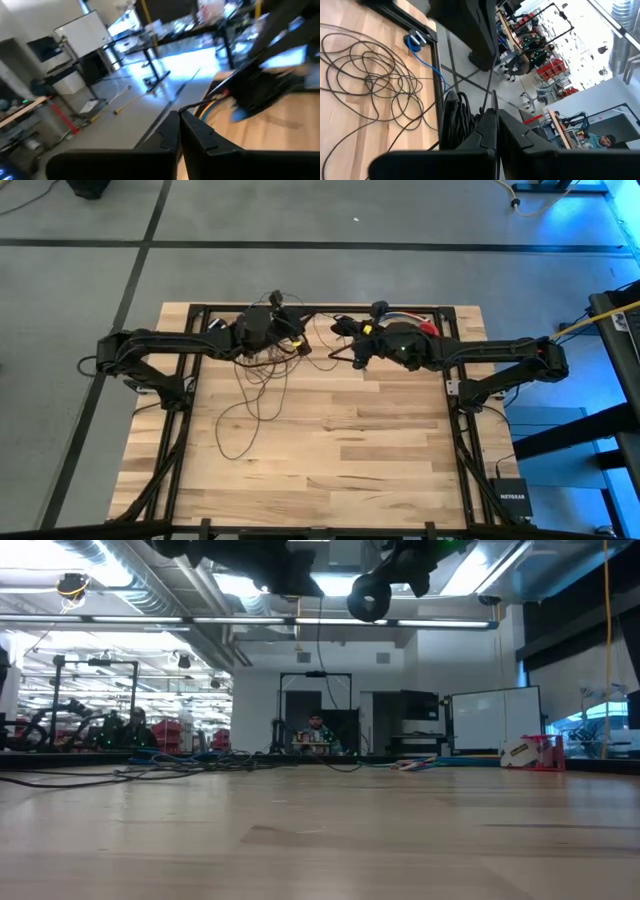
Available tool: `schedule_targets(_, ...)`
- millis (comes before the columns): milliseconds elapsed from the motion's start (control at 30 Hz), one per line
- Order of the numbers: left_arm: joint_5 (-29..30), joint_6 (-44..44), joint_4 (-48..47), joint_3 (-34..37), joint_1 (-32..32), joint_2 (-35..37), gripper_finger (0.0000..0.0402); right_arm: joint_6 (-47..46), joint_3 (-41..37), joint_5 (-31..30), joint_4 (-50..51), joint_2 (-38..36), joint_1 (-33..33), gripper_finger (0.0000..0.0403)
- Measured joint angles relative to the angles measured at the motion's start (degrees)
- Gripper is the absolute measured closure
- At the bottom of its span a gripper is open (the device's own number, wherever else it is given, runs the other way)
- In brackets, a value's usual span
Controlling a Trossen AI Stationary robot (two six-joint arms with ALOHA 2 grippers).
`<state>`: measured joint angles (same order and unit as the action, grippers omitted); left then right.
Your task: Coiling cords
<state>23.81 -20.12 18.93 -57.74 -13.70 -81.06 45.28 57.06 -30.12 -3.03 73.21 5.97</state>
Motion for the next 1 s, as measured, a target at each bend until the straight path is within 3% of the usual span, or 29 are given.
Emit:
schedule_targets(333, -4.41, 3.45, 3.02, 0.00, 5.34, -0.03, 0.0396, -2.50, 0.00, 0.17, -3.55, 1.20, 1.67, 0.0398)
schedule_targets(700, -9.54, 5.20, 12.09, -0.02, 5.88, -6.78, 0.0398, -1.49, -0.07, 0.36, -12.84, 5.40, 2.04, 0.0398)
schedule_targets(833, -9.56, 3.22, 10.35, 0.07, 5.91, -8.70, 0.0401, 0.46, -0.07, 0.42, -14.97, 5.60, 1.96, 0.0398)
schedule_targets(1000, -7.11, 0.65, 4.46, -0.02, 7.18, -5.33, 0.0391, 1.51, -0.07, -1.65, -13.52, 3.88, 1.94, 0.0398)
